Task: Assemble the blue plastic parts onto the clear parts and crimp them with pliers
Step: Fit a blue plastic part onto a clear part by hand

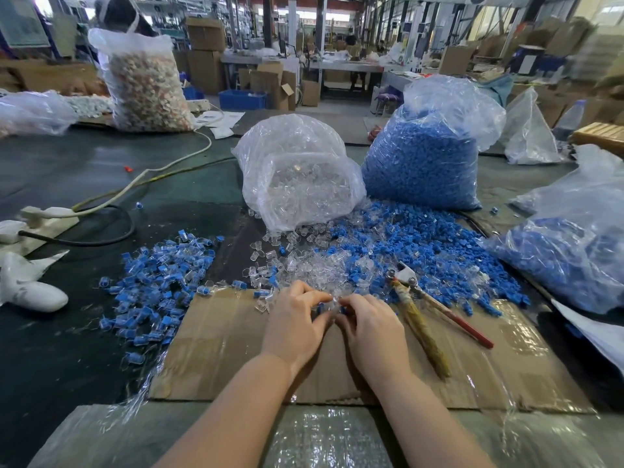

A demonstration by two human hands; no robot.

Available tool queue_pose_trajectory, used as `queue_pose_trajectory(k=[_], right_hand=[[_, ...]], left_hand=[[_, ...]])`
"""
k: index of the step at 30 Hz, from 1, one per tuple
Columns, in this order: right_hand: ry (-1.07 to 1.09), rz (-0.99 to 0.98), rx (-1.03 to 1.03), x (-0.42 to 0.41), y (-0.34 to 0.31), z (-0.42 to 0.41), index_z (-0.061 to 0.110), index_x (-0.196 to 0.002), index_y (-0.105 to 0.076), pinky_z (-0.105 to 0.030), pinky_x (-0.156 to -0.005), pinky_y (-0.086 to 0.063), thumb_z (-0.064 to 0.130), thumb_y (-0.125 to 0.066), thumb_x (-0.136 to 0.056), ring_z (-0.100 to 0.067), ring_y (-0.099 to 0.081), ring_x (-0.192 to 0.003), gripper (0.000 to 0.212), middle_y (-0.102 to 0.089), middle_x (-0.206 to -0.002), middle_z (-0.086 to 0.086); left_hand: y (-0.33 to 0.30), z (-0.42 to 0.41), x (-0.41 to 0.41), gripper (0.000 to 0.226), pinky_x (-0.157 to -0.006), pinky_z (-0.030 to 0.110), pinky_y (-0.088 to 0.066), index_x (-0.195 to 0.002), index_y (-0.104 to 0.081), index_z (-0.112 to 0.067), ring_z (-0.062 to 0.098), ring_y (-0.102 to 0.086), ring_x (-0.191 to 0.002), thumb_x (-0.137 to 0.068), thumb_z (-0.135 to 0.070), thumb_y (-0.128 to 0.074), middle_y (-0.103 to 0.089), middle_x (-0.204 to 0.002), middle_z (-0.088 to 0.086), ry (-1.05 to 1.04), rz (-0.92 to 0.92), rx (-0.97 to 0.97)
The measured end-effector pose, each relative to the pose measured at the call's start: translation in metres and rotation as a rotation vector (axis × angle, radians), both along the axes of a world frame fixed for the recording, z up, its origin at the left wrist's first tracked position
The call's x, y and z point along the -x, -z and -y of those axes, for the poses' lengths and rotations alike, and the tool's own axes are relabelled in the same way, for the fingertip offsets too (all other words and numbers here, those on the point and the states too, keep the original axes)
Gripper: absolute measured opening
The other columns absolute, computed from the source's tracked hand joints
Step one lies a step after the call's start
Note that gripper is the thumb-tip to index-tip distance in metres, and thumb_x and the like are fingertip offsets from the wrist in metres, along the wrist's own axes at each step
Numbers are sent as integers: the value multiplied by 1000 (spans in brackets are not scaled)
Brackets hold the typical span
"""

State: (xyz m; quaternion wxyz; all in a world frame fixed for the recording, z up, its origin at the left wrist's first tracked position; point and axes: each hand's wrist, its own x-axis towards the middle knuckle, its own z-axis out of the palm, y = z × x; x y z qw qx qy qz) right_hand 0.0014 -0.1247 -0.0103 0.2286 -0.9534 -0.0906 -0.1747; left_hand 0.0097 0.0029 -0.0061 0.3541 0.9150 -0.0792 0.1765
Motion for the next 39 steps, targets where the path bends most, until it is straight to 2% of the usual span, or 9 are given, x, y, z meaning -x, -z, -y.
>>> queue_pose_trajectory(k=[3,7,10,17,22,26,30,35,39], right_hand=[[1,-12,-5,2,1,1,15,-104,-65,-32,-82,-43,19,-56,-92,-22,-58,-93,17,-65,-95,-2],[2,-27,7,4,2,3,18,-113,-62,-28,-87,-39,13,-49,-93,-19,-54,-99,25,-62,-103,0],[13,-37,14,4,2,3,18,-116,-60,-27,-90,-39,9,-47,-92,-18,-53,-103,29,-62,-108,1],[51,-31,28,4,2,1,13,-111,-61,-28,-88,-41,3,-48,-89,-22,-55,-100,28,-61,-106,-3],[71,-29,31,3,4,1,18,-114,-58,-25,-85,-36,9,-47,-92,-19,-53,-100,27,-59,-107,1],[83,-24,-13,3,4,2,15,-118,-59,-27,-87,-36,12,-49,-93,-21,-53,-102,27,-61,-108,-1],[102,-37,-98,2,3,4,12,-106,-65,-29,-83,-38,15,-58,-88,-22,-54,-96,19,-63,-102,-3],[69,20,-108,5,1,4,13,-91,-63,-26,-74,-34,9,-62,-85,-21,-51,-89,6,-60,-91,-1],[-8,126,-93,10,-1,1,12,-89,-62,-25,-72,-36,3,-66,-80,-23,-56,-81,13,-63,-85,-1]], left_hand=[[1,2,0,26,-75,9,-22,-110,-68,-20,4,-36,-85,-84,-25,-66,-41,-85,-14,-11,4,-9],[3,0,1,18,-74,10,-25,-99,-71,-16,6,-41,-85,-82,-19,-68,-38,-78,-20,-20,25,36],[5,0,3,16,-76,12,-30,-98,-71,-14,7,-44,-87,-82,-17,-68,-43,-83,-15,-26,30,36],[5,0,4,31,-81,9,-28,-118,-63,-16,5,-40,-90,-86,-16,-63,-44,-93,-11,-3,41,-39],[5,-1,5,16,-78,10,-33,-101,-68,-14,6,-45,-87,-86,-16,-64,-49,-92,-8,-6,29,-22],[4,-1,6,7,-79,12,-37,-91,-67,-14,6,-48,-88,-84,-15,-66,-56,-96,-6,-5,22,-13],[3,-2,7,7,-82,9,-31,-91,-66,-15,3,-47,-90,-84,-15,-66,-60,-97,-7,8,29,-28],[4,-2,7,7,-88,19,-41,-92,-65,-17,9,-53,-95,-85,-14,-65,-62,-98,-6,25,19,-41],[5,-2,6,22,-85,10,-29,-108,-66,-18,8,-48,-98,-87,-11,-61,-63,-104,-5,45,53,-73]])
